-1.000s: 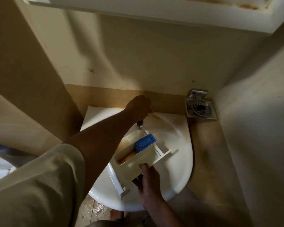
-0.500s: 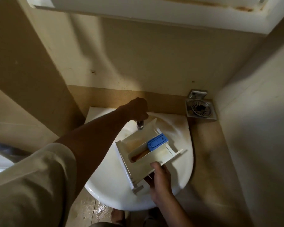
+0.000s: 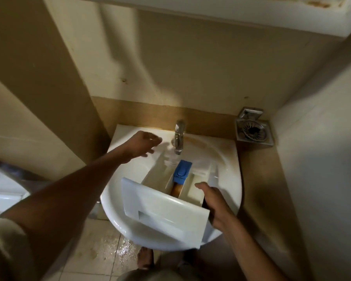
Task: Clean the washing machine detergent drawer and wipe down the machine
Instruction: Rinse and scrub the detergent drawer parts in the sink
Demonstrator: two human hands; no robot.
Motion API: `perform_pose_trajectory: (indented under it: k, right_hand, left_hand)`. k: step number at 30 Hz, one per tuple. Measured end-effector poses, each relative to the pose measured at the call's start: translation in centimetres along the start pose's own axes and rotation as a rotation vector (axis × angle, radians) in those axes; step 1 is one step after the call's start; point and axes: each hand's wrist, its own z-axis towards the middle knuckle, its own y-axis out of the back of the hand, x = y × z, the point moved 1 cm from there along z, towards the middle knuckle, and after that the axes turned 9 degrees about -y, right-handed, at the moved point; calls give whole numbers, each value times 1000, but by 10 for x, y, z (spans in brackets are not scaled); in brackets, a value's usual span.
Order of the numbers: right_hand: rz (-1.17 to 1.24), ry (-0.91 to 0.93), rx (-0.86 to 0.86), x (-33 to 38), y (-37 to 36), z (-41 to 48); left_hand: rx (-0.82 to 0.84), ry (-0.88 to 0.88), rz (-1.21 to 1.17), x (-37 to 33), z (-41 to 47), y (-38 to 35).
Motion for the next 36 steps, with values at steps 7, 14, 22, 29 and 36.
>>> perform_pose_trajectory:
  k: [7,14,22,29,36]
  right_hand:
    - [-254,-67,238,46,-1,36]
    - [-541,-258,421,80,-2,58]
    - [-960,211,44,120,-13,58]
    - [-553,120,-129,56,2,3]
    - [-604,102,-39,32,10,5]
  left_hand:
    - [-8,379,-475,71,-60,3]
    - [-11,391,-713,86,-87,-31]
    - [-255,331,-877,75,-118,-64]
    - [-639,249,-1057,57,-144,-105]
    - [-635,188,-1014,36,-168,-138]
